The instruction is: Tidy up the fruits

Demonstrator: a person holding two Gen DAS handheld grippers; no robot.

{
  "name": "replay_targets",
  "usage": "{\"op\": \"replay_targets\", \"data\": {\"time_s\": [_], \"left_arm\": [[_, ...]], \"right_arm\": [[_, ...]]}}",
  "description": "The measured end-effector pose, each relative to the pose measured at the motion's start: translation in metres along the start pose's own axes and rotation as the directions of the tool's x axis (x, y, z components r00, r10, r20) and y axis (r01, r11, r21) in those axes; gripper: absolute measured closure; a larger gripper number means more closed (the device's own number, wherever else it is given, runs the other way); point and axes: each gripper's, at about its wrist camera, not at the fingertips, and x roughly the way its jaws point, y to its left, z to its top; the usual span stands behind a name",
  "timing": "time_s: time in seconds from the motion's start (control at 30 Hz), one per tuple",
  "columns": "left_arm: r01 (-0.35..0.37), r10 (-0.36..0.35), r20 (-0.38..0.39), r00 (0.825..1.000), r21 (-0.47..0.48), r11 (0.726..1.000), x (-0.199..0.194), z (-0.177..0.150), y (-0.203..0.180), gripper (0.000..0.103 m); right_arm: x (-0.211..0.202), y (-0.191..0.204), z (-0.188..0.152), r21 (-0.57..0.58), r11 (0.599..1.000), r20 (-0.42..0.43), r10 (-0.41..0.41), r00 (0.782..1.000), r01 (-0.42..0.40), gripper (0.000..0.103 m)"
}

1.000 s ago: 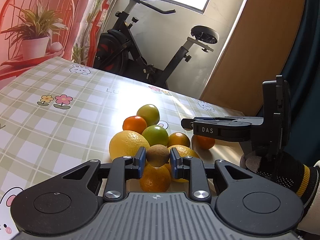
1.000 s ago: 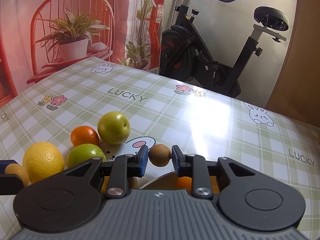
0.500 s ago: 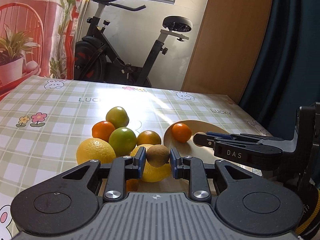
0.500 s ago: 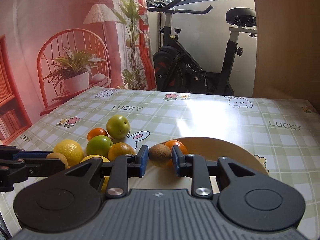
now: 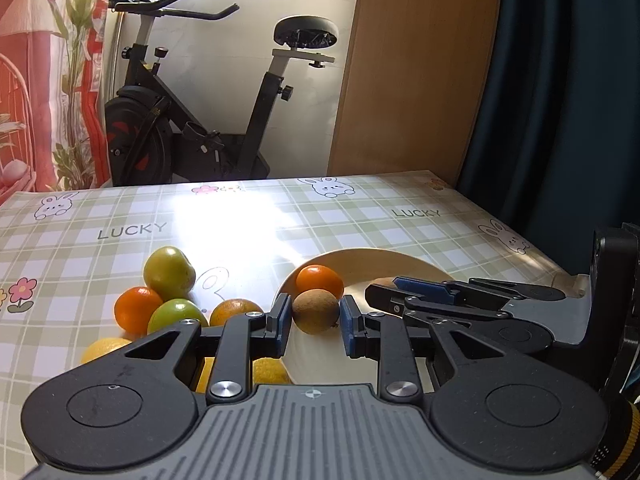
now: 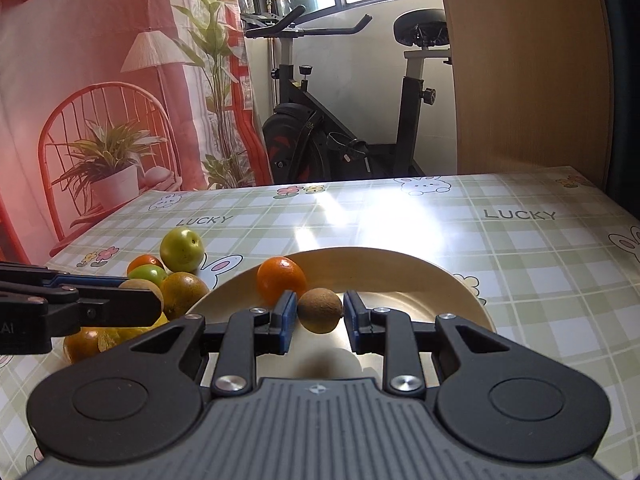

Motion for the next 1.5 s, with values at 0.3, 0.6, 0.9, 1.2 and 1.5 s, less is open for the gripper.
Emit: {"op": "replay_targets", "data": {"time_s": [0.3,0.6,0.9,1.2,1.5], "left_arm": [[-0.011,0.015,-0.091,0.996,0.043,0.999,0.041,0.009,-0.005,0.076],[-0.017,0.024,-0.149,0.989,0.044,0.999,0.053,0.012,-0.004,0.076],[-0.030,0.030,-0.181,0.983,0.001,1.000,0.064,0.015,0.003,0.075],[-0.036,0.034,-0.170,0.985,-0.010,0.999,0.060,0.020,0.002,0.067],[-0.016,0.016,-0.072,0.997,-0.010,1.000,0.017,0.027,0.002,0.056]], "right_arm": [[0.011,-0.011,0.003,0.063,0.998,-0.016,-0.009,1.000,0.010,0.075],[0.013,-0.012,0.004,0.066,0.998,-0.030,0.002,1.000,0.000,0.075],[0.015,-0.011,0.004,0.062,0.998,-0.045,0.012,0.999,-0.009,0.075],[0.016,-0.010,0.004,0.057,0.998,-0.050,0.007,0.999,-0.004,0.074],[0.004,-0.012,0.000,0.075,0.997,0.004,0.006,1.000,-0.007,0.057]]}}
